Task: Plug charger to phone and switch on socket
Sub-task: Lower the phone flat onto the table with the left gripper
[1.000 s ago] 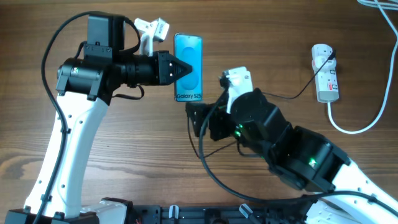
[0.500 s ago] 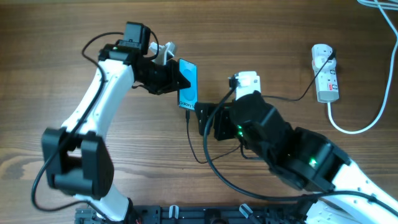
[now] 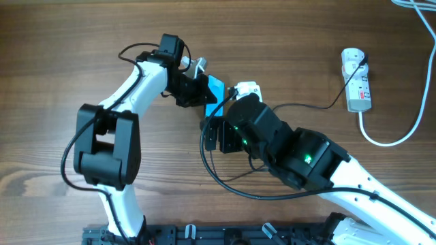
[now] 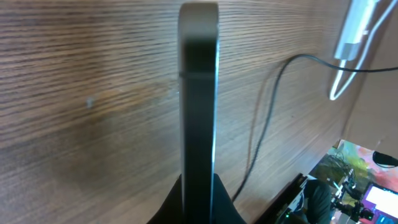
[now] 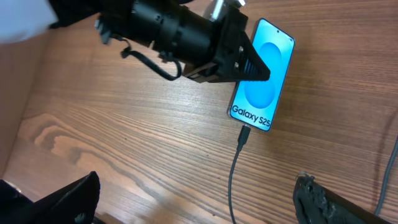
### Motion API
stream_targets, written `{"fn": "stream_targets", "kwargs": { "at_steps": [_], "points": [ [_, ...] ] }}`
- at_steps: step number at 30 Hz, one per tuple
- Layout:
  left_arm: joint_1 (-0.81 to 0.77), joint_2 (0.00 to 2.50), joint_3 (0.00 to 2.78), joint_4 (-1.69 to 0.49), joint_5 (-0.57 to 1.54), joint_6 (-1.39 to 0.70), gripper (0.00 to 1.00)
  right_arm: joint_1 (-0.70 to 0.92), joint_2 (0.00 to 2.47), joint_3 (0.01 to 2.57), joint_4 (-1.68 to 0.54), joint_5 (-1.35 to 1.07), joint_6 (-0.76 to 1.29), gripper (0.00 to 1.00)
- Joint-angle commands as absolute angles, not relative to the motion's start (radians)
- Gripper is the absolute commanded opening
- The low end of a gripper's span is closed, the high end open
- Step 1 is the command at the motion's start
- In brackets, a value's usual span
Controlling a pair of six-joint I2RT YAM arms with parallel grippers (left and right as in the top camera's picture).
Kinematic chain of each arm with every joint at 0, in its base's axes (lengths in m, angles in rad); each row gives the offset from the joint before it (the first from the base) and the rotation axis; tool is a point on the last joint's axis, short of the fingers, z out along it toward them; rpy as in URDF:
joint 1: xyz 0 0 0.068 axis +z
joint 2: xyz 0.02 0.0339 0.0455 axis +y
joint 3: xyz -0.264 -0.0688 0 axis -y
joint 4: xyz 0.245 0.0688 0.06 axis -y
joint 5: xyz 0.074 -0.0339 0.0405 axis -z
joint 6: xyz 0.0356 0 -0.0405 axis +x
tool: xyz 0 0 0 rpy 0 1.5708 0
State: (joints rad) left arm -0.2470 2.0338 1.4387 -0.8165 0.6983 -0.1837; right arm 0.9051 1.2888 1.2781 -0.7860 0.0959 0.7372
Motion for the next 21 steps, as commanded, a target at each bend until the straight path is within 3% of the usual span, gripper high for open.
{"fn": "stream_targets", "kwargs": {
  "at_steps": [1,13,21],
  "points": [
    [-0.252,2.062,1.436,-0.81,0.678,-0.164,0.04,0.904,1.293,1.294,-0.787,0.065,0.743,1.0],
    [-0.252,2.063,1.248,-0.593,0.671,-0.165,0.04,0.904,1.295,1.294,-0.798,0.061,0.744,1.0],
    [-0.252,2.064,1.237,-0.587,0.653,-0.165,0.17,0.904,1.295,1.294,-0.803,0.06,0.744,1.0]
  ]
}}
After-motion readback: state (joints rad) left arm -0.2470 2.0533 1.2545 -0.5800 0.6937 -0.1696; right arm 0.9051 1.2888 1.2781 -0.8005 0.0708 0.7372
